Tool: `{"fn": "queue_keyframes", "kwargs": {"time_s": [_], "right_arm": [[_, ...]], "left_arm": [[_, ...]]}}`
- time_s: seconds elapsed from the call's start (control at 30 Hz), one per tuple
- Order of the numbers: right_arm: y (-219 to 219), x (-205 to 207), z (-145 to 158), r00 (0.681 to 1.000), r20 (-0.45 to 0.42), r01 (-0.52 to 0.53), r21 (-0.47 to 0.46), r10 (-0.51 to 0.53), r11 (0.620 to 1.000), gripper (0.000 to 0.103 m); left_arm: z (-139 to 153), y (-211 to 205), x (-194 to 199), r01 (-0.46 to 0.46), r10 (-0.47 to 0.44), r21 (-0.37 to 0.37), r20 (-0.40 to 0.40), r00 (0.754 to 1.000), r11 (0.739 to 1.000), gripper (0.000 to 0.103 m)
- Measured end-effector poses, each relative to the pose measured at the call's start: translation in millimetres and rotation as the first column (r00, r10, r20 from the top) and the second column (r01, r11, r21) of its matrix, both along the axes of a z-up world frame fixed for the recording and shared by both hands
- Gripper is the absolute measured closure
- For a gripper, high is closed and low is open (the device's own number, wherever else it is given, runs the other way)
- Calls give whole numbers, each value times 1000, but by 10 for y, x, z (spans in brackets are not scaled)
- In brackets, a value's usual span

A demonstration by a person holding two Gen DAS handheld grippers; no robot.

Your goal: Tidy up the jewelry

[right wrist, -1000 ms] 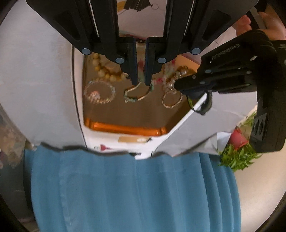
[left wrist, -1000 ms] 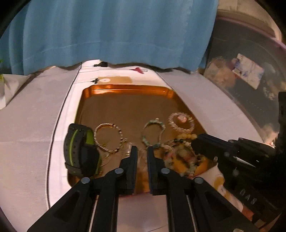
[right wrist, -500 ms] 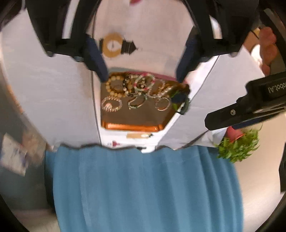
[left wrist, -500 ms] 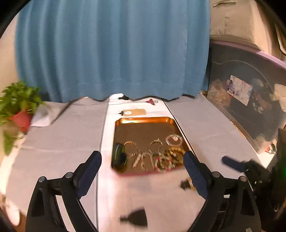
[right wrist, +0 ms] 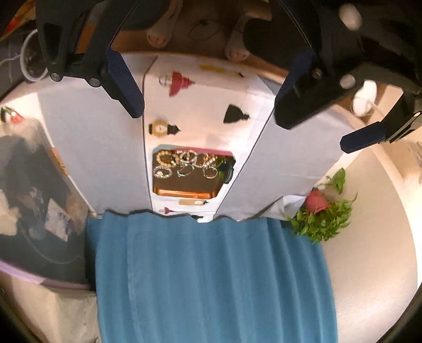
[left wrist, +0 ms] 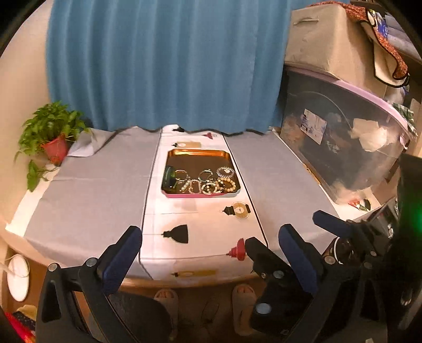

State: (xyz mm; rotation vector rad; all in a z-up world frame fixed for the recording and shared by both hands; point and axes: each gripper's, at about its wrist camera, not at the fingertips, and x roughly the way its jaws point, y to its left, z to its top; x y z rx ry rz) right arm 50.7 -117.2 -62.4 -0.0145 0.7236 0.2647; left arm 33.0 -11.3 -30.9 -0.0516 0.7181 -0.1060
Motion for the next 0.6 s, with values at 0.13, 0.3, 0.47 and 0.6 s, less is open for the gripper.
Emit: {"fn": "queue_keyframes", "kwargs": {"time_s": [0.13,0.3,0.47,0.6], "right_arm": [[4,-318,151,998,44,35,1,-35,999,4],[33,-530,291,997,61,50,13,-51,999,4],[38,-584,309,995,51,83,23,-84,996,4],[23,-601,297,995,34,90,32,-91,995,4]], "left_arm": [[151,-18,-314,-44,42,40,53,998,998,0],[251,33,-455,-69,67,42,40,997,997,0],[287,16,-502,-62,59,81,42,997,995,0],[287,10,-508,-56,54,89,28,998,994,0]]}}
